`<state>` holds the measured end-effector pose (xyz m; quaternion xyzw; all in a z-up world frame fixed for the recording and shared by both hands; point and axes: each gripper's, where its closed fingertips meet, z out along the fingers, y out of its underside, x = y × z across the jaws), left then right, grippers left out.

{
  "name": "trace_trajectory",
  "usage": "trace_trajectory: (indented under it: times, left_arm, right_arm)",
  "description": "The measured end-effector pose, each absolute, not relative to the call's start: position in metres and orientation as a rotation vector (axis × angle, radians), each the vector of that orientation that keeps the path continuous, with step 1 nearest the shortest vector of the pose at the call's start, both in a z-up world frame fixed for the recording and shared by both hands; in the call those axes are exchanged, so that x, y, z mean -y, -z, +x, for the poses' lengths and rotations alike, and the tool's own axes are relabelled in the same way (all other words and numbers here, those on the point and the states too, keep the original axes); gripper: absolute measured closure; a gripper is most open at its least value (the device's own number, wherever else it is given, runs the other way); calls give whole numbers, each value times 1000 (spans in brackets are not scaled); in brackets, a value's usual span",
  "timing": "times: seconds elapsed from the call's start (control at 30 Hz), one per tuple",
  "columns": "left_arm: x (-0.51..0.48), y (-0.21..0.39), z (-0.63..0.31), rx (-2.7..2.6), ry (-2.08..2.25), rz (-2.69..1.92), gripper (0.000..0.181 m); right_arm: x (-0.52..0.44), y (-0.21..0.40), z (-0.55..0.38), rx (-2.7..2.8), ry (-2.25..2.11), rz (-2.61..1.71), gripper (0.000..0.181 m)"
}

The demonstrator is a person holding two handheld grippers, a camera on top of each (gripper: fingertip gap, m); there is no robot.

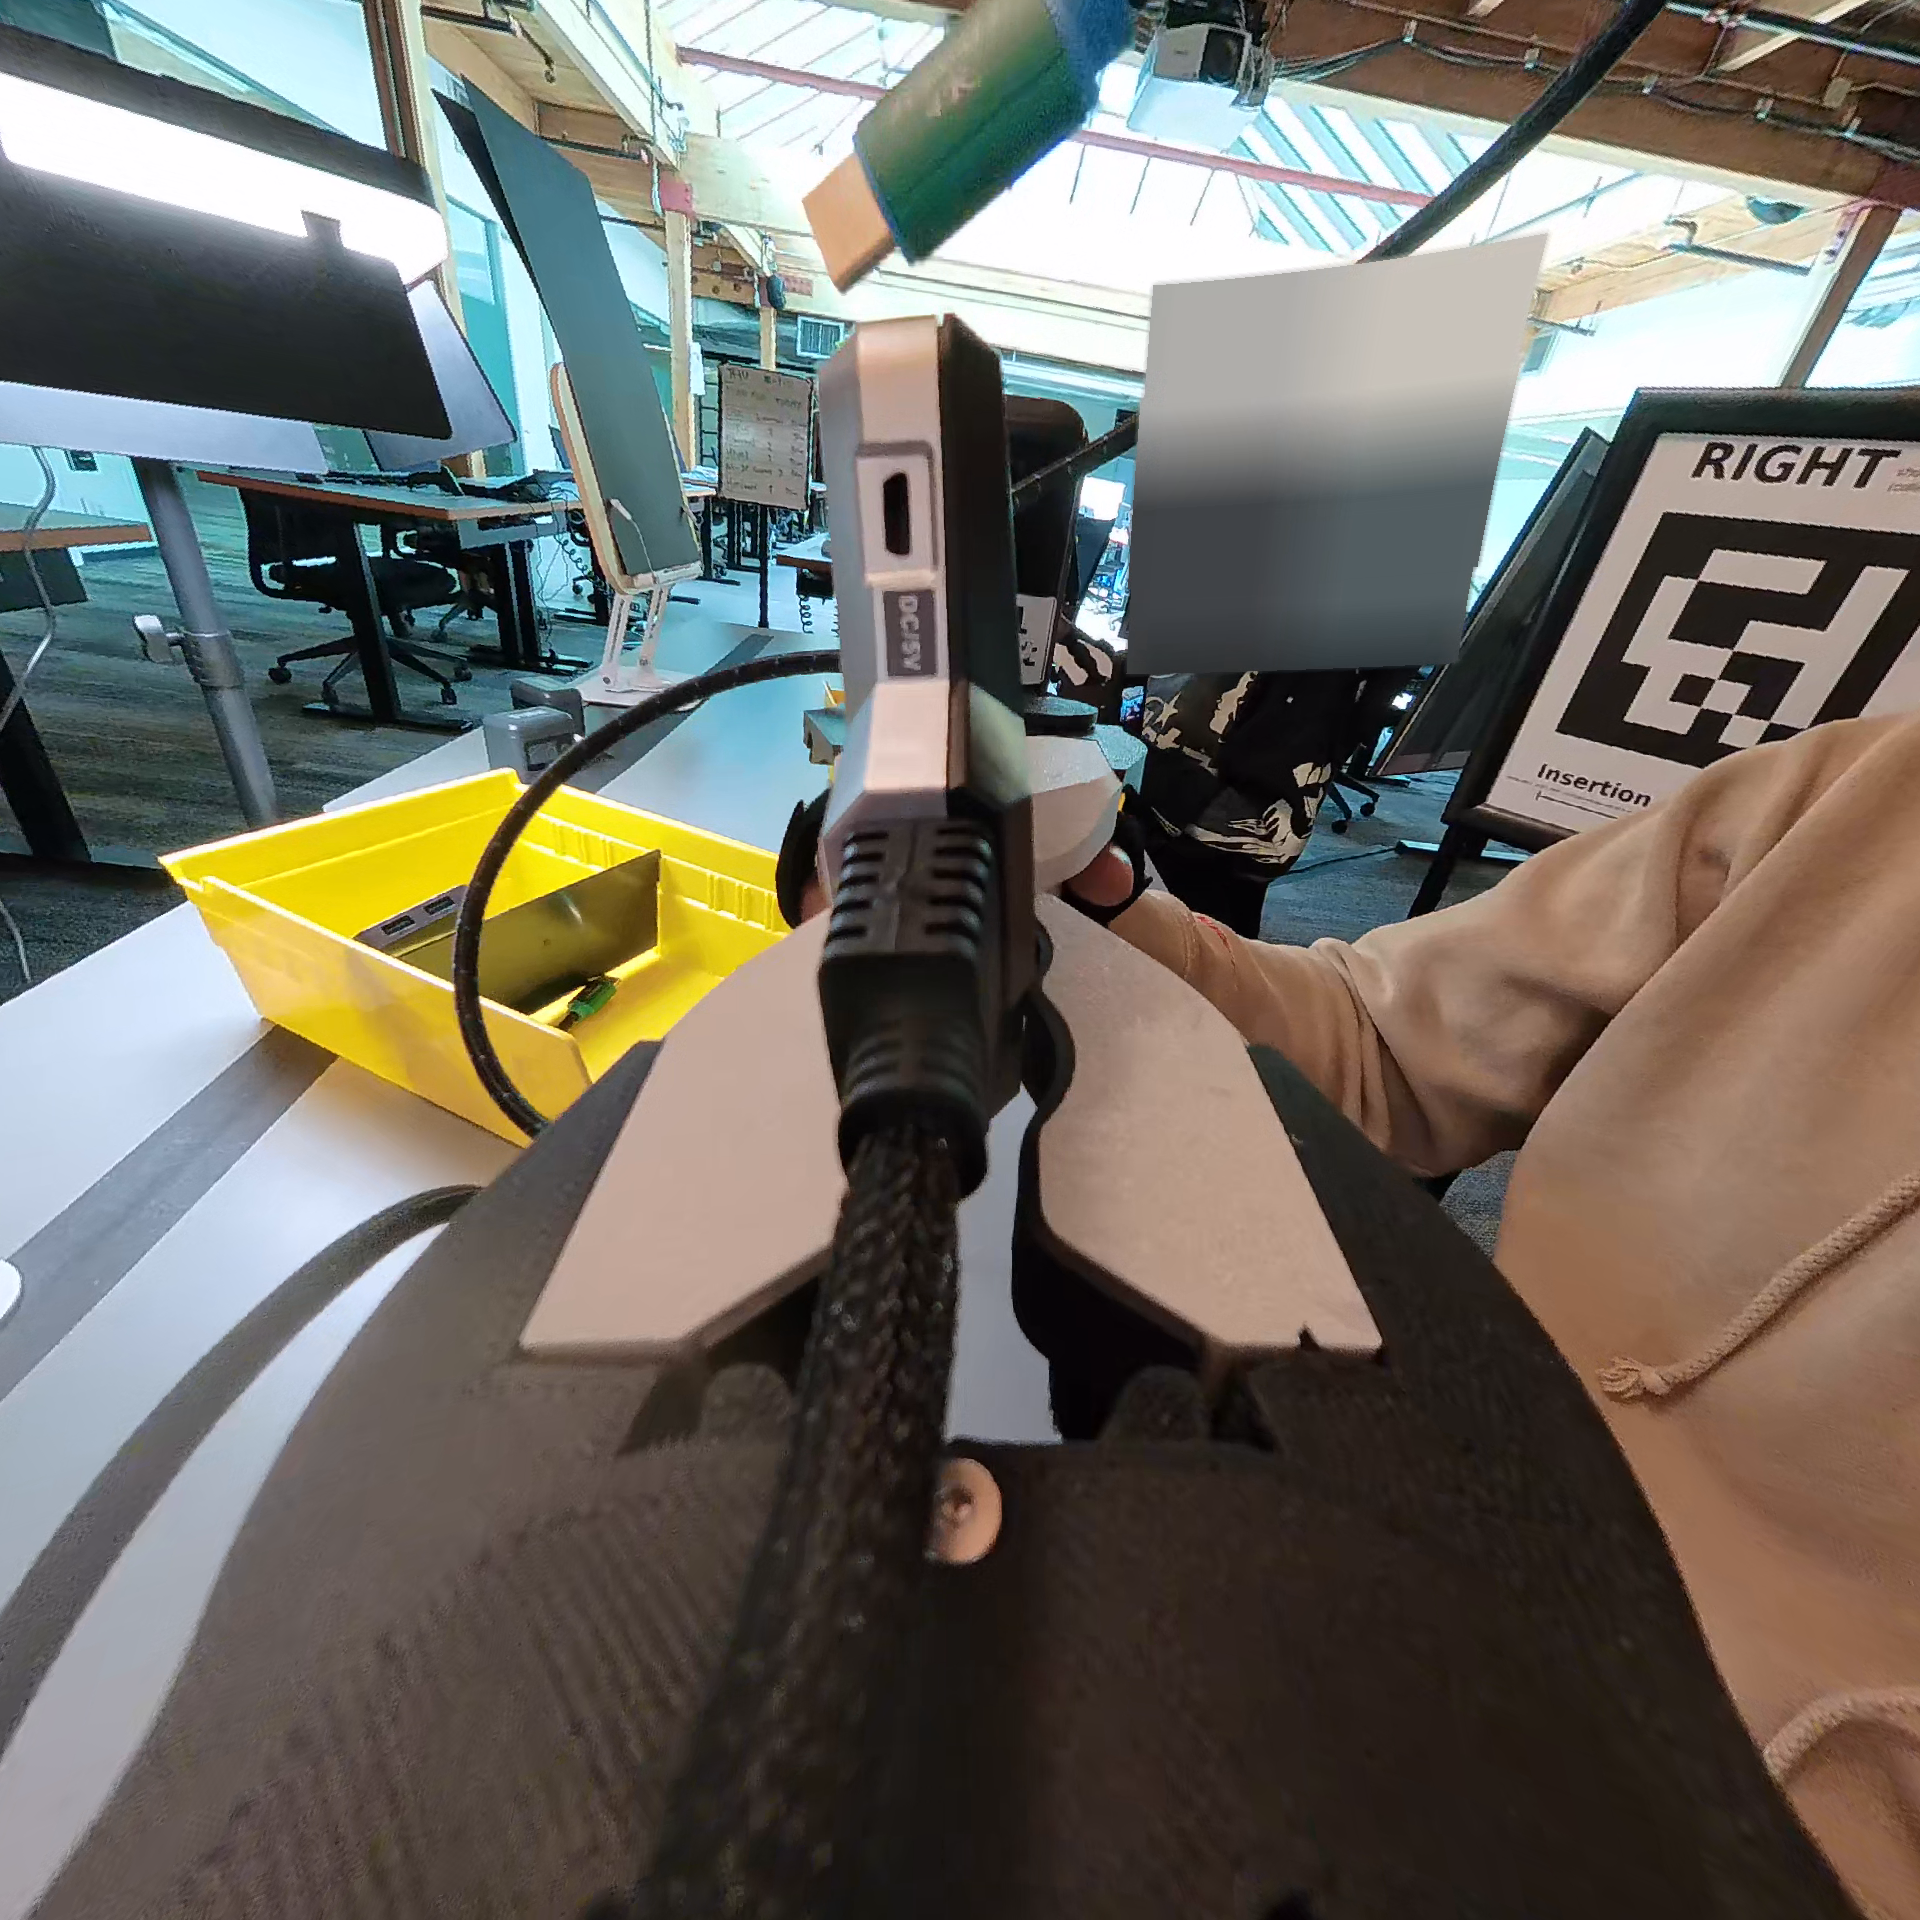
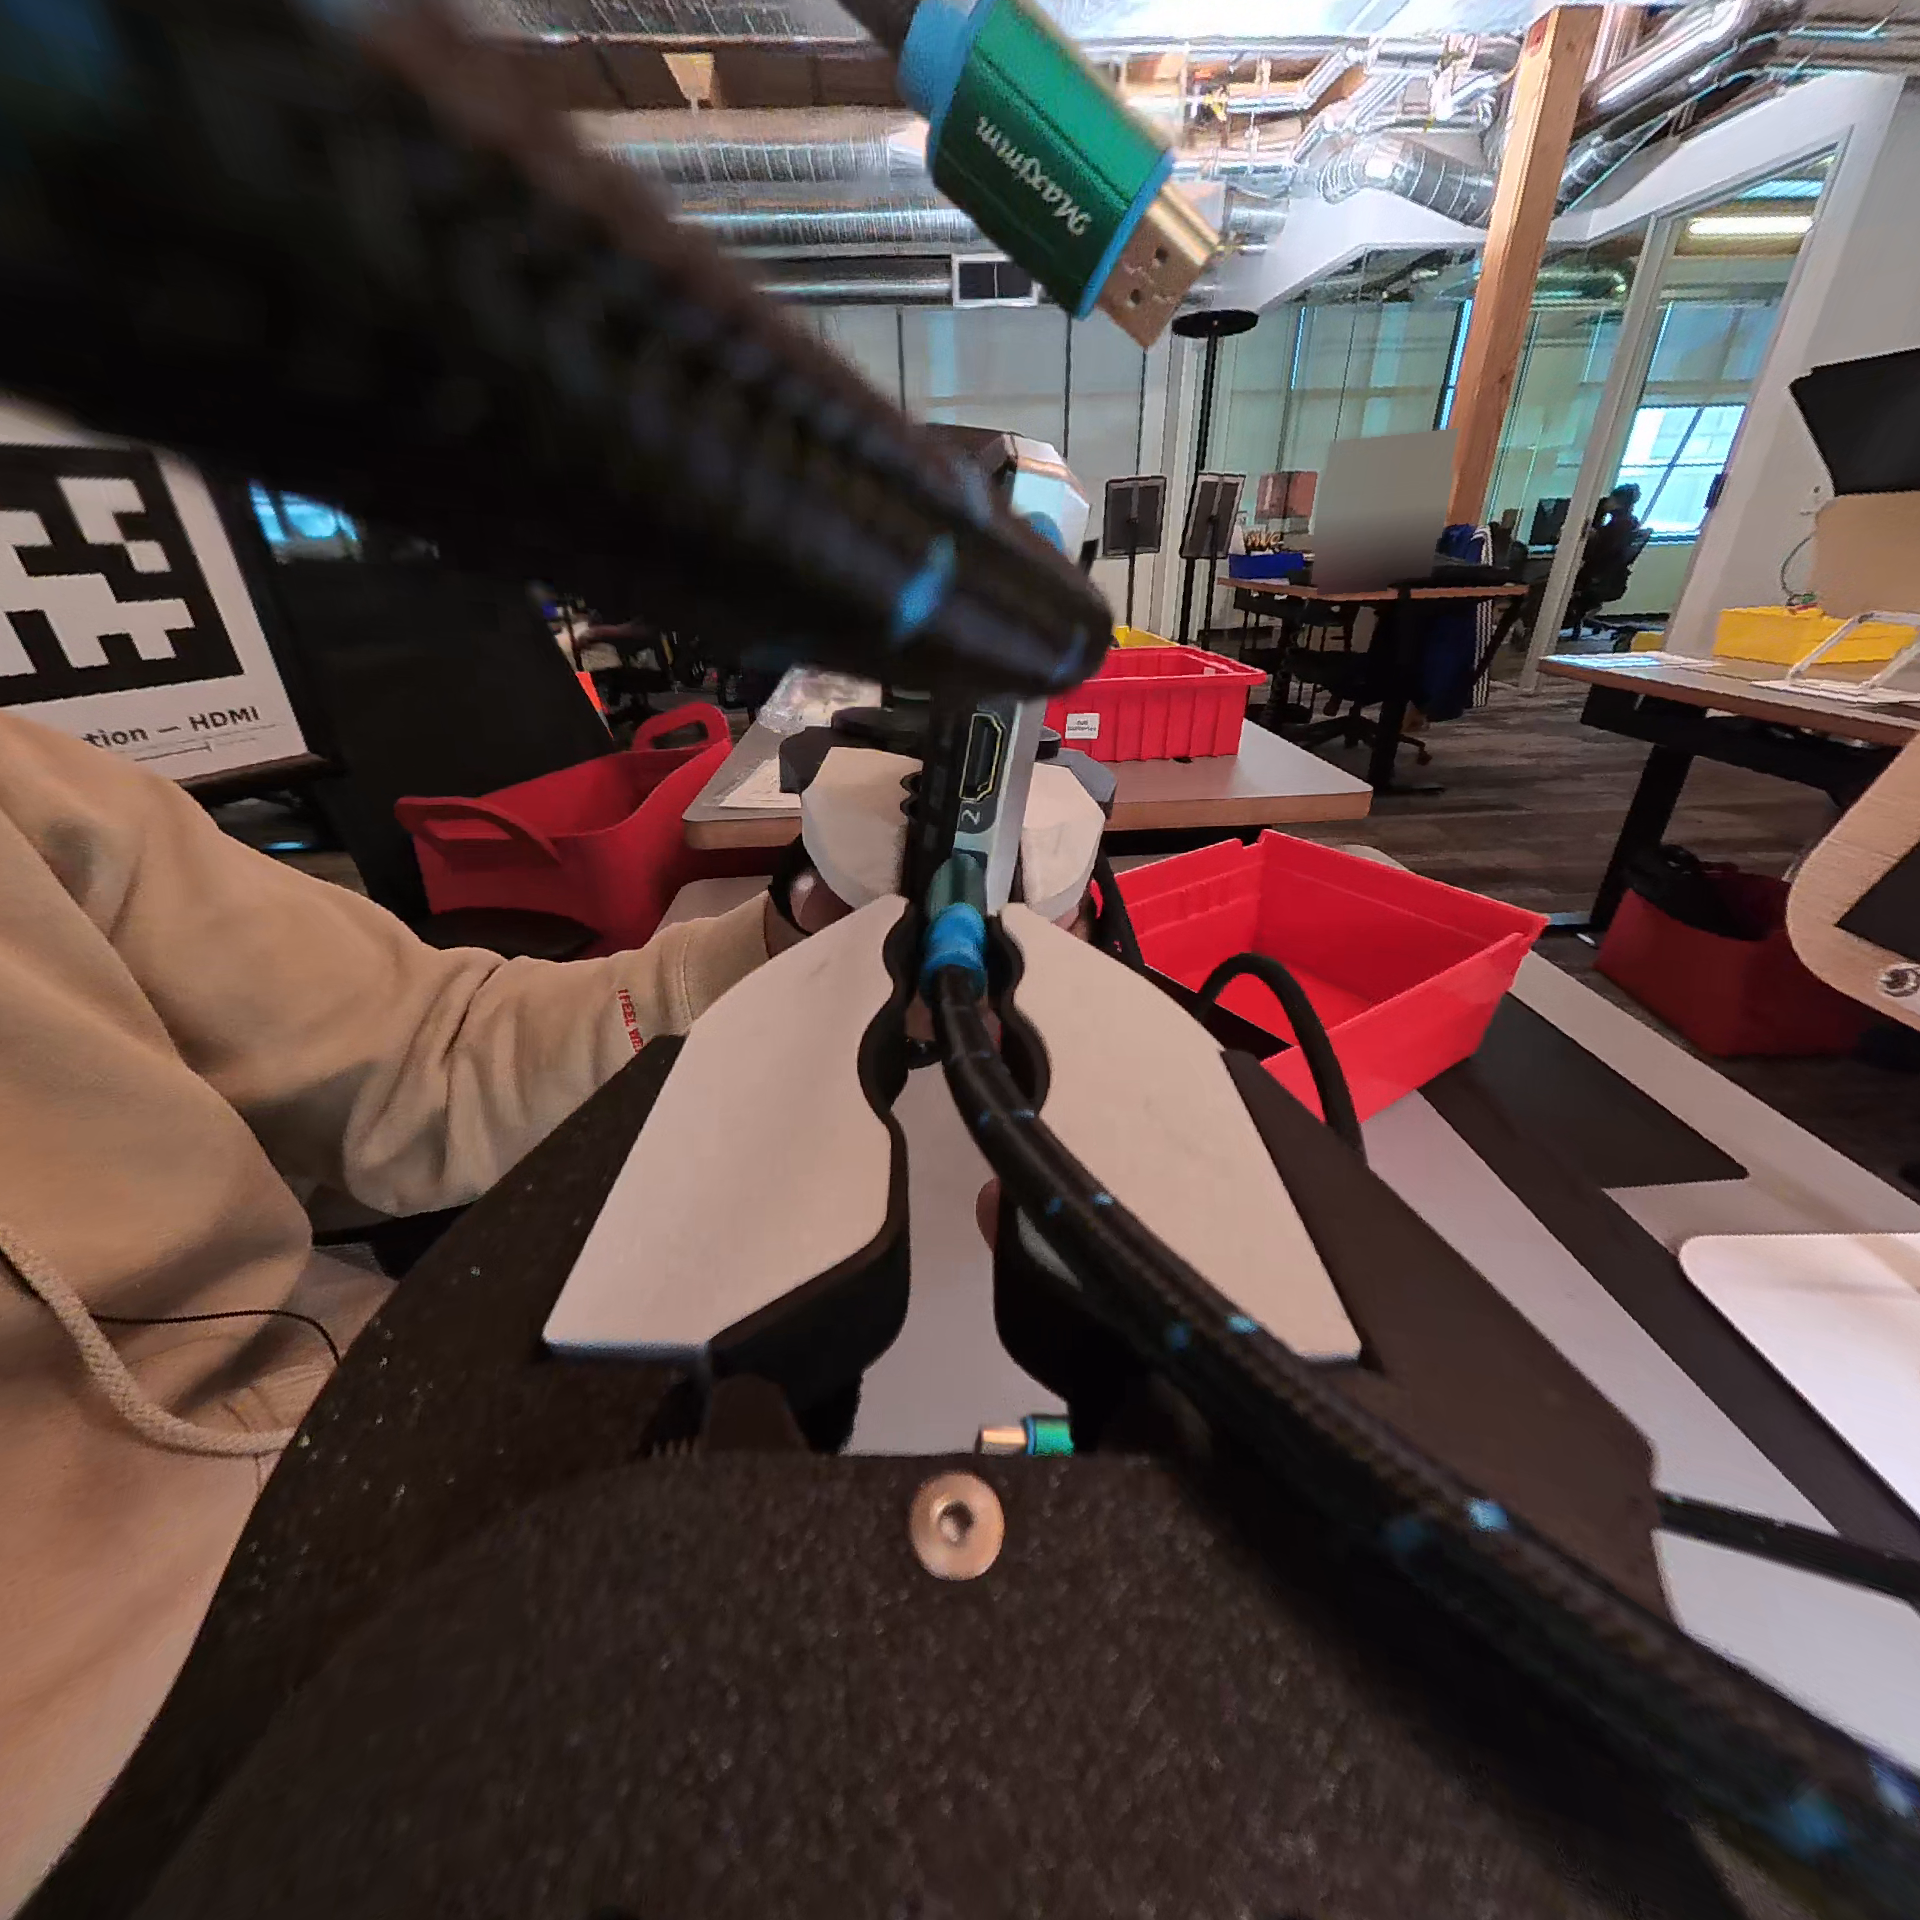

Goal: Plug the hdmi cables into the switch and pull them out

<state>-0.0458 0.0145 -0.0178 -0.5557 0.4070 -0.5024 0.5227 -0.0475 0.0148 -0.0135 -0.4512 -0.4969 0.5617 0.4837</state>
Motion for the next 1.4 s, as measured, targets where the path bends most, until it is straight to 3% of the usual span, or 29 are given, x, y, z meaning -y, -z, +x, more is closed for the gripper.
trace_trajectory:
  times: [1.03,1.1,1.17,1.4]
  left_arm:
    - [-13,-8,-36,-853,1168,-1274,159]
    - [-23,-36,-90,-652,1228,-1174,160]
    - [-25,-42,-129,-653,1094,-1192,161]
    - [-26,-35,-137,-690,957,-1341,161]
  right_arm:
    - [-12,-7,-31,1191,-1406,-1021,169]
    - [-38,-36,17,972,-1517,-946,170]
    - [-68,-42,63,887,-1299,-996,170]
    - [-114,-13,91,815,-1103,-1337,170]
